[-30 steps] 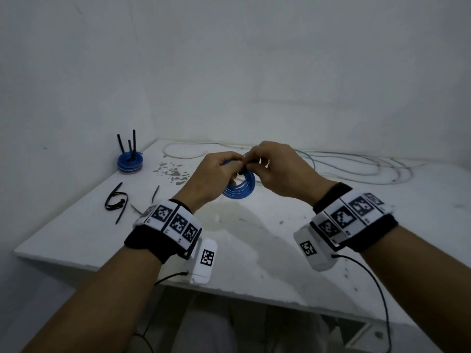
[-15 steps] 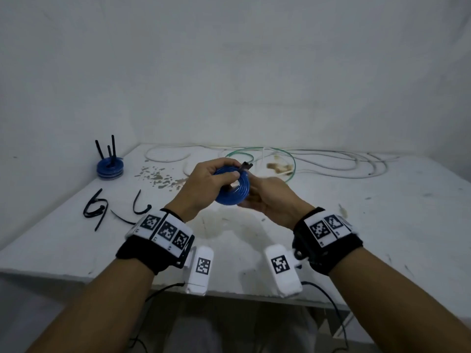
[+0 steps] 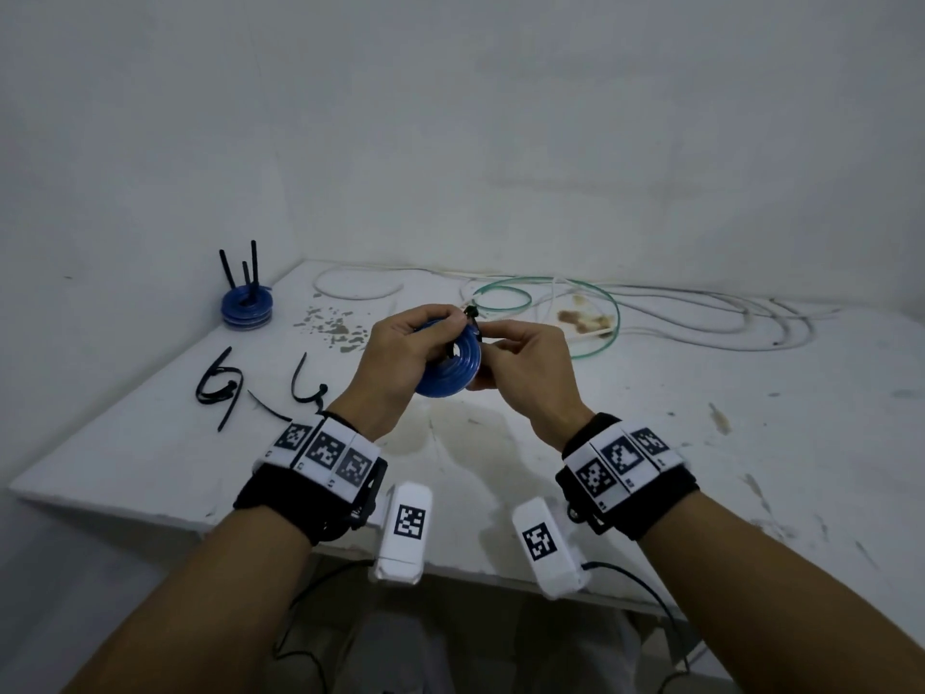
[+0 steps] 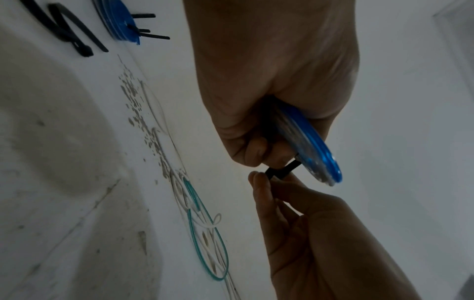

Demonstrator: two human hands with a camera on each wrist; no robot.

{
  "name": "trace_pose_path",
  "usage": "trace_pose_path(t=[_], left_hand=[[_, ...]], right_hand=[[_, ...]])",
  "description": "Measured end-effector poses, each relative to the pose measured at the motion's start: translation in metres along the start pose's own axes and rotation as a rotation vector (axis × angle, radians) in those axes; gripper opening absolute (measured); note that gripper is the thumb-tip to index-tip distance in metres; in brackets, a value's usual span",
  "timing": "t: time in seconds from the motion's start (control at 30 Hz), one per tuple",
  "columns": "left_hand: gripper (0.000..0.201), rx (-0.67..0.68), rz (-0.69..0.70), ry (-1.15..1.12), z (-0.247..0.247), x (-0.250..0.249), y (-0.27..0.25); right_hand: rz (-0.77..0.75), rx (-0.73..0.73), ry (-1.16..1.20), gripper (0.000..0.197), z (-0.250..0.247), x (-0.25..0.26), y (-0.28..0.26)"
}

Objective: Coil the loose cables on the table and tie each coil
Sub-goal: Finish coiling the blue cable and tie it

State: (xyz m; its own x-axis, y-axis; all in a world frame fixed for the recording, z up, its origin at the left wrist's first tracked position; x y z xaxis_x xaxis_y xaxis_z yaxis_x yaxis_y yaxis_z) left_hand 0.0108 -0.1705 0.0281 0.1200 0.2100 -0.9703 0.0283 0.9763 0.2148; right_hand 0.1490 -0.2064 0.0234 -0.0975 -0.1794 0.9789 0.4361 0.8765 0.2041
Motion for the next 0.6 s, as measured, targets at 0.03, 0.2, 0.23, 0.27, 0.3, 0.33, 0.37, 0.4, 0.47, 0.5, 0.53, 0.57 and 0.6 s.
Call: trace_pose_path(t=[0.03, 0.2, 0.23, 0.27, 0.3, 0.33, 0.37, 0.4, 0.47, 0.5, 0.53, 0.57, 0.6], left_hand=[[0.018, 0.002, -0.007, -0.006, -0.0011, 0.0002, 0.0006], [0.016, -0.009, -0.042, -0.006, -0.0029, 0.0019, 0.0022], [0.015, -0.013, -0.048, -0.006, -0.0031, 0.0018, 0.0022], [0.014, -0.015, -0.054, -0.005, -0.0031, 0.0021, 0.0024], [0.013, -0.012, -0.065, -0.002, -0.0031, 0.0017, 0.0022], [0.012, -0.003, -0.083, 0.008, -0.0032, 0.0015, 0.0022], [0.012, 0.014, -0.110, 0.023, -0.0029, 0.0007, 0.0018], [0.011, 0.031, -0.143, 0.040, -0.0020, 0.0002, 0.0016], [0.010, 0.032, -0.206, 0.068, -0.0030, -0.0020, 0.0021], [0.010, 0.019, -0.223, 0.082, -0.0040, -0.0038, 0.0026], [0.011, 0.011, -0.226, 0.105, -0.0054, -0.0046, 0.0040], [0.013, 0.014, -0.225, 0.135, -0.0063, -0.0048, 0.0053], [0.015, 0.031, -0.214, 0.169, -0.0068, -0.0037, 0.0066]], right_hand=[[0.000, 0.000, 0.005, 0.019, 0.0013, -0.0003, -0.0004], [-0.006, -0.014, 0.021, 0.022, 0.0032, -0.0035, 0.0026], [-0.016, -0.016, 0.022, 0.021, 0.0032, -0.0044, 0.0028], [-0.029, -0.017, 0.020, 0.021, 0.0029, -0.0055, 0.0029], [-0.039, -0.020, 0.022, 0.020, 0.0030, -0.0066, 0.0026], [-0.050, -0.023, 0.024, 0.020, 0.0034, -0.0073, 0.0018], [-0.063, -0.026, 0.031, 0.020, 0.0035, -0.0082, 0.0008], [-0.081, -0.028, 0.034, 0.021, 0.0039, -0.0093, 0.0000], [-0.134, -0.003, 0.014, 0.024, 0.0045, -0.0088, -0.0022], [-0.152, 0.023, 0.003, 0.026, 0.0052, -0.0082, -0.0032], [-0.151, 0.046, 0.008, 0.027, 0.0054, -0.0071, -0.0040], [-0.120, 0.063, 0.039, 0.026, 0.0062, -0.0059, -0.0049], [-0.097, 0.069, 0.059, 0.022, 0.0064, -0.0046, -0.0053]])
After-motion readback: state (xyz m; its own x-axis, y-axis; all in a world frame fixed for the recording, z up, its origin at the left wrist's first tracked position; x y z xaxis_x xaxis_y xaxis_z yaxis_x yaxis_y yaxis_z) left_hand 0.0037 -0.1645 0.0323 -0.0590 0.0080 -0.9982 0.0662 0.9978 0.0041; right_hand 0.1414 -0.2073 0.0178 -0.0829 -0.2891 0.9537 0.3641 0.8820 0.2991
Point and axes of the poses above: each hand's wrist, its own y-axis towards the middle knuckle, its own z-axis out of the palm, x = y × z, the point moved 2 cm from there along y, towards the middle knuckle, and after that the axes turned 13 degrees about -x, right-handed, at the moved point
